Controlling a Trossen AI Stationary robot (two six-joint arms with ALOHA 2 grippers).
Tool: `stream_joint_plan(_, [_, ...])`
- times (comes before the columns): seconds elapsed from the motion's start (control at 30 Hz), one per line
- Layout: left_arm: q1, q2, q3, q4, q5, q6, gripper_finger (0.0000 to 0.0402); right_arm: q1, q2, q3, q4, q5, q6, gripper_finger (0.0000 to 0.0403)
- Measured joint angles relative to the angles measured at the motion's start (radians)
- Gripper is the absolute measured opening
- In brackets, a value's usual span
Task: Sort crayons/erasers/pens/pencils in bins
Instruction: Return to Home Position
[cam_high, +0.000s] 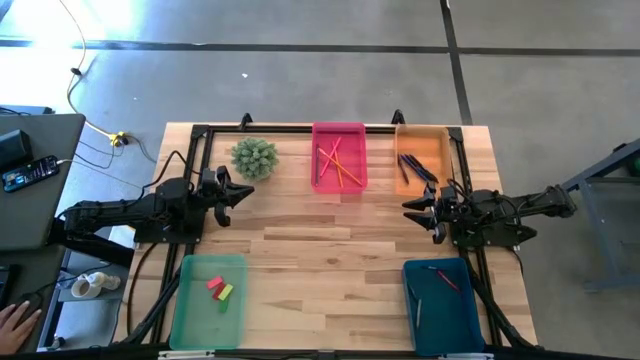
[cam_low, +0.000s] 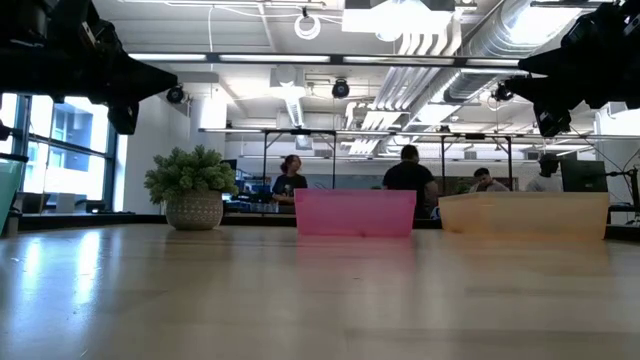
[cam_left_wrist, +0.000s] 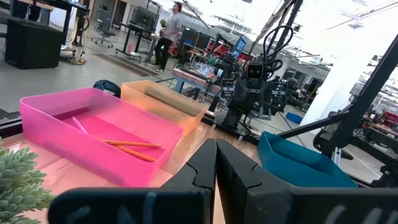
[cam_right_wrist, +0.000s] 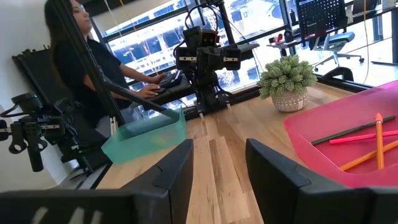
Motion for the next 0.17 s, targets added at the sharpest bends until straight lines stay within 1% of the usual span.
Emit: stream_joint_plan(0.17, [0.0,0.0,0.0,0.0,0.0,0.0,0.0,0.0,0.0,0.0,0.0,0.0,0.0,0.0139])
